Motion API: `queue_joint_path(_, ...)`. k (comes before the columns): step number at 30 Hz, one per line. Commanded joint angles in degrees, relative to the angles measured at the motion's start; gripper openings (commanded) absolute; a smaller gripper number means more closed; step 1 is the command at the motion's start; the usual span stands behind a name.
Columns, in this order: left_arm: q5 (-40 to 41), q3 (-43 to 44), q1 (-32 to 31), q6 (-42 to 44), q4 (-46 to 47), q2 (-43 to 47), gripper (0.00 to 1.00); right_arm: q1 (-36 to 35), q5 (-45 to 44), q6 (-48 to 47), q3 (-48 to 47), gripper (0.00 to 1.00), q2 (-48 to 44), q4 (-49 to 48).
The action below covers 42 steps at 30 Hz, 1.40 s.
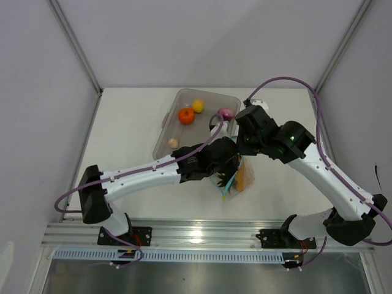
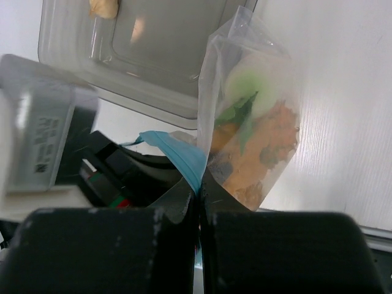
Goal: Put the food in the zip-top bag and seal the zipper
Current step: Adjust the fake vegetable in the zipper food storage bag.
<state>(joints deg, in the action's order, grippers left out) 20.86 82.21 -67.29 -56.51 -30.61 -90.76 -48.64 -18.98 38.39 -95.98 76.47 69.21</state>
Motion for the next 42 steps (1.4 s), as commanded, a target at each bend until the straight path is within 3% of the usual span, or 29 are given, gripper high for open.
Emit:
queue_joint_path(1,0.50,1.02,-0.21,3.76,3.18,-0.65,0.01,-0.31,-1.58,1.69,0.00,0.00,-2.29,-0.39)
queue_joint_path(4,-0.99,-3.19,-0.13,7.88,8.01,2.33,0.36,0.56,-2.29,1.42,1.49,0.00,-3.69,0.05)
queue_joint_path(5,-1.09,-5.20,-0.13,8.52,9.07,4.69,0.64,0.91,-2.29,1.16,1.94,0.00,-4.13,-0.04)
queue_joint_path(6,-0.65,-6.88,-0.13,8.70,9.60,5.93,0.75,1.35,-2.11,1.07,2.46,0.00,-4.92,0.13)
queue_joint_path(8,0.67,-9.08,-0.13,9.75,10.48,9.53,0.92,2.76,-1.67,0.37,3.60,0.00,-6.06,0.14)
queue_joint_path(10,1.37,-12.50,-0.13,10.45,11.45,12.00,0.98,3.99,-1.50,-0.50,4.05,0.00,-6.50,0.14)
queue_joint_path(15,1.55,-19.62,-0.13,12.83,16.54,22.00,0.99,4.87,-1.41,-1.74,4.58,0.00,-7.21,0.40)
queue_joint_path(21,1.73,-19.55,0.05,20.54,18.30,28.87,1.00,5.05,-1.23,-3.58,5.72,0.00,-7.21,-0.13)
queue_joint_path(27,-7.31,-11.74,1.98,22.94,13.05,24.33,0.99,4.96,0.43,-4.99,6.60,0.00,-7.82,-1.97)
queue_joint_path(29,-6.63,-9.54,1.98,22.24,10.23,21.60,0.99,4.96,0.96,-5.08,6.78,0.00,-7.91,-2.06)
queue_joint_path(34,-6.88,-14.88,3.21,22.67,18.56,25.36,1.00,4.70,-1.05,-5.17,6.25,0.00,-8.53,-0.22)
queue_joint_path(42,-17.95,-6.29,16.11,27.23,14.00,20.90,0.97,6.27,-6.50,-6.13,4.40,0.00,-9.49,5.93)
